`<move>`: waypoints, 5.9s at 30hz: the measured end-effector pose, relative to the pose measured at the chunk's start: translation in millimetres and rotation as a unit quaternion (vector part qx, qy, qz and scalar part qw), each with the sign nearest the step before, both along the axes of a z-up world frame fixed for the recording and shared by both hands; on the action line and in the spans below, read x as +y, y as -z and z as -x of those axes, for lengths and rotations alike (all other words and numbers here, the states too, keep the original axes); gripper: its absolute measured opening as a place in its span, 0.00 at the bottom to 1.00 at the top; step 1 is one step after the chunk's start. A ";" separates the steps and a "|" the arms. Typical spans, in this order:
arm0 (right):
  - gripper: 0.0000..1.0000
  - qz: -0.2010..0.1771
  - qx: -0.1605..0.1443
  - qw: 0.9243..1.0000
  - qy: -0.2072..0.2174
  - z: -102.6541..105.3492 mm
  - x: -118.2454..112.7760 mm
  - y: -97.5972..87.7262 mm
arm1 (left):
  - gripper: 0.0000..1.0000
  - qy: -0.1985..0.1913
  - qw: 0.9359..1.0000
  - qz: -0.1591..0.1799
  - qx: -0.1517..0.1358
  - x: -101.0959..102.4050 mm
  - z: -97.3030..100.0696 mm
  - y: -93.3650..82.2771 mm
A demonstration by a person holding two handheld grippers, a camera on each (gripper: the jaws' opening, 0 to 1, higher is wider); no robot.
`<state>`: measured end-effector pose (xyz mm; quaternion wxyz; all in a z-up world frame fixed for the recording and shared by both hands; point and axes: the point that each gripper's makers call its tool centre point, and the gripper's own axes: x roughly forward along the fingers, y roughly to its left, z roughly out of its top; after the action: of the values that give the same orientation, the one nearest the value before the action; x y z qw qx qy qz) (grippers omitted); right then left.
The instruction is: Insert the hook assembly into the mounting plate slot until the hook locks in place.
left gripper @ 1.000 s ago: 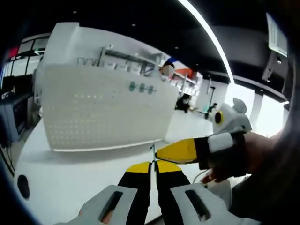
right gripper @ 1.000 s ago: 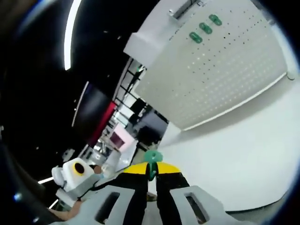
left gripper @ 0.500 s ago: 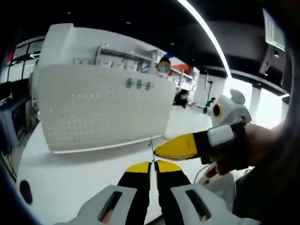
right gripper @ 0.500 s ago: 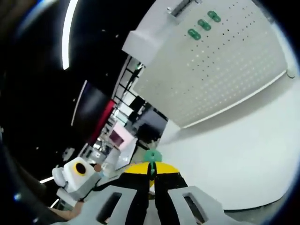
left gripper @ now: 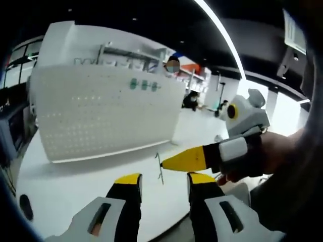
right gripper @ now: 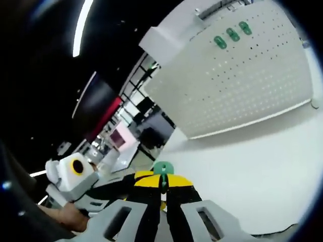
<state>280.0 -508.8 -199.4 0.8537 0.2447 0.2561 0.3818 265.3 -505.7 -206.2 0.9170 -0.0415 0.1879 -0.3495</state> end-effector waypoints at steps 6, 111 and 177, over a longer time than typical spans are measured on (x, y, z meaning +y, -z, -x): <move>0.00 0.052 -0.041 0.998 -0.017 -0.5 -4.0 2.5 | 0.54 0.009 1.000 0.008 0.019 -6.9 5.5 5.0; 0.00 0.264 -0.234 0.911 0.214 -188.7 -169.1 -37.4 | 1.00 -0.017 0.996 0.053 0.067 0.0 -11.4 -10.1; 0.00 0.248 -0.309 0.846 0.358 -317.2 -257.9 -118.0 | 0.97 -0.068 0.997 -0.030 -0.011 23.1 -51.4 -22.4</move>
<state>597.2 -766.7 -81.3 0.9983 -0.0306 -0.0400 0.0297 316.8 -482.6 -183.8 0.9414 -0.0225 0.1847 -0.2815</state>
